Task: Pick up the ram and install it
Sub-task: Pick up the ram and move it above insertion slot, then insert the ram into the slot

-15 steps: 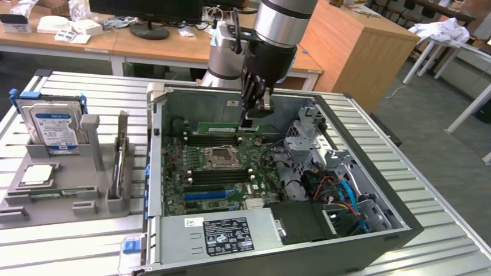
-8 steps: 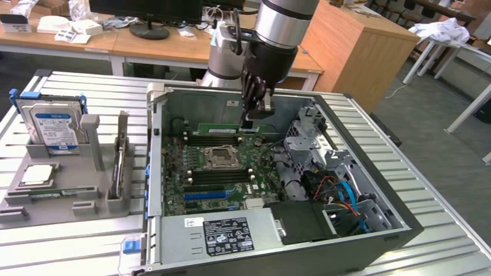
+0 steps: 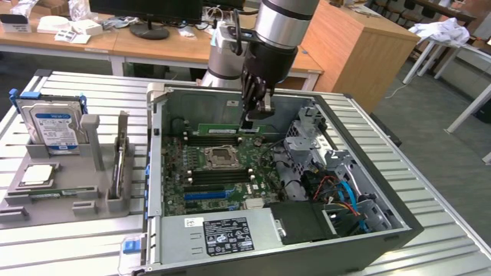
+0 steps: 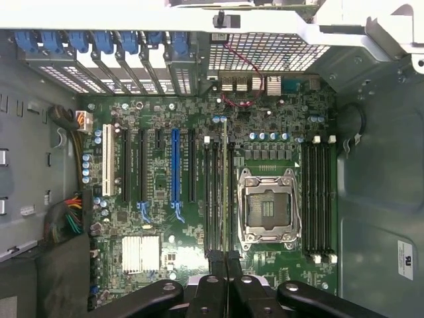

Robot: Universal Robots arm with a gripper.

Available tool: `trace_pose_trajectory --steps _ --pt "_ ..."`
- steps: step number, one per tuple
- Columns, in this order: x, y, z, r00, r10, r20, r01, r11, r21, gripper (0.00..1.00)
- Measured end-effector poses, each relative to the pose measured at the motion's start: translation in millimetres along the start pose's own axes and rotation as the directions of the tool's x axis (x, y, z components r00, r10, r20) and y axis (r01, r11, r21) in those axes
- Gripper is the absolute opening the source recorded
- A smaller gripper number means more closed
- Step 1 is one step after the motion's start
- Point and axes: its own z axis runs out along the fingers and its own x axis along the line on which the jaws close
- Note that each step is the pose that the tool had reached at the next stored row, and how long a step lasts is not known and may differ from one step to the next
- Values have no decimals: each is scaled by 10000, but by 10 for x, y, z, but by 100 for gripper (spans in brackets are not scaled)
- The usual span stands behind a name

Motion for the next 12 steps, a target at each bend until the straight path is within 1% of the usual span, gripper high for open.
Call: trace_pose_trajectory --steps 6,12 --pt "0 0 4 10000 0 2 0 10000 0 11" --pt "1 -1 30 10000 -1 30 1 10000 1 11"
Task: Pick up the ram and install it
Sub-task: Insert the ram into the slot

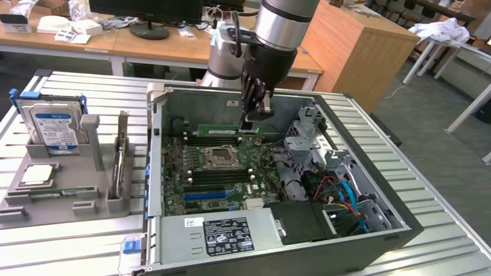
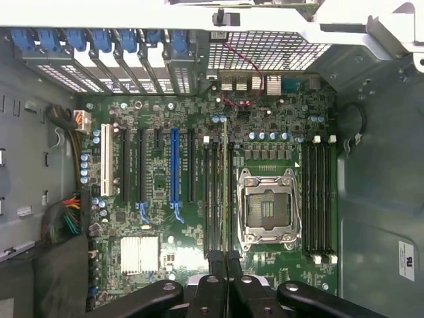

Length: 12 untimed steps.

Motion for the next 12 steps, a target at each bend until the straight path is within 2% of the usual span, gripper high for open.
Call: trace_pose_trajectory --steps 12 --pt "5 -5 122 10000 -3 35 2 10000 18 11"
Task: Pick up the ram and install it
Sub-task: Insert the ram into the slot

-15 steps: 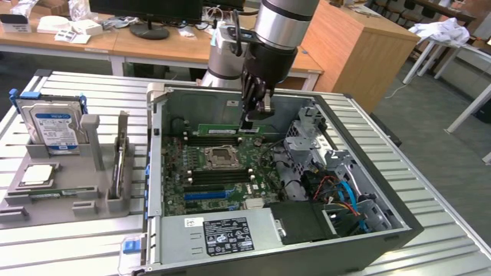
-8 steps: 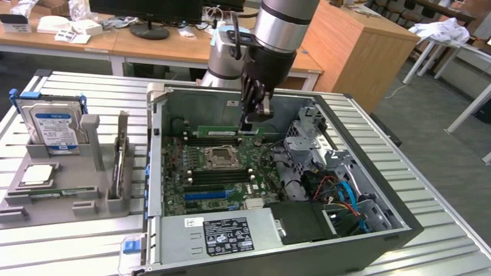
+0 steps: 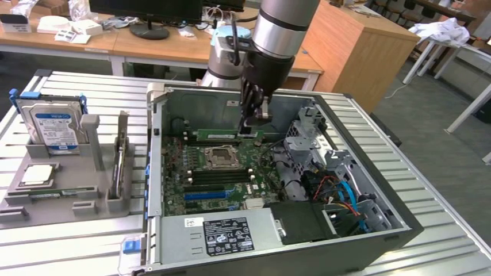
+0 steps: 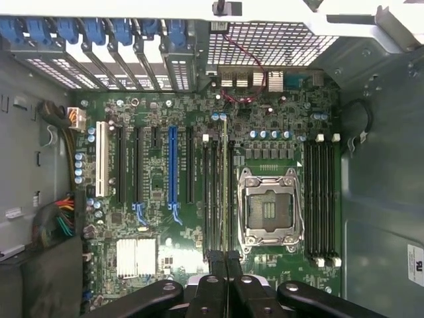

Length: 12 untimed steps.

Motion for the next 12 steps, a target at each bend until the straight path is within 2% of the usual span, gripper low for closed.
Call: trace_pose_trajectory --steps 12 --pt "5 -4 113 10000 -4 57 3 10000 34 11"
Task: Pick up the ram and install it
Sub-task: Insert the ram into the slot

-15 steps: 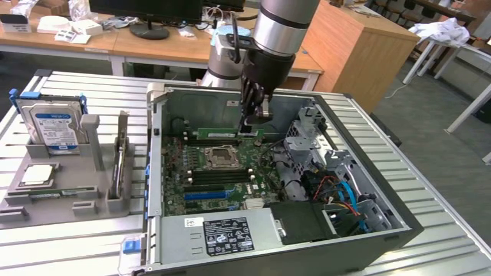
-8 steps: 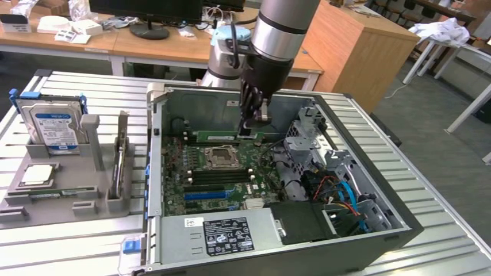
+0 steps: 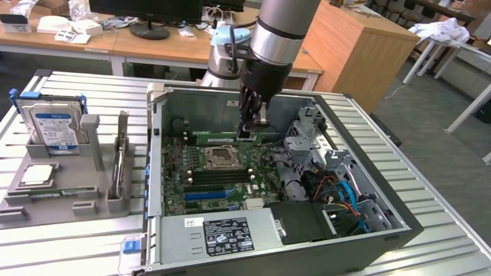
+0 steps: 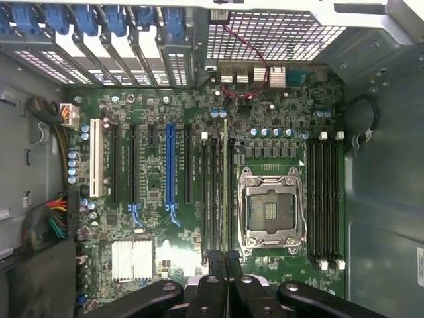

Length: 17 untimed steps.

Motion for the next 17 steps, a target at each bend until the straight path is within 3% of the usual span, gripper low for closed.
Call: trace_pose_trajectory --steps 17 --pt "7 -5 121 9997 -16 230 14 10000 91 11"
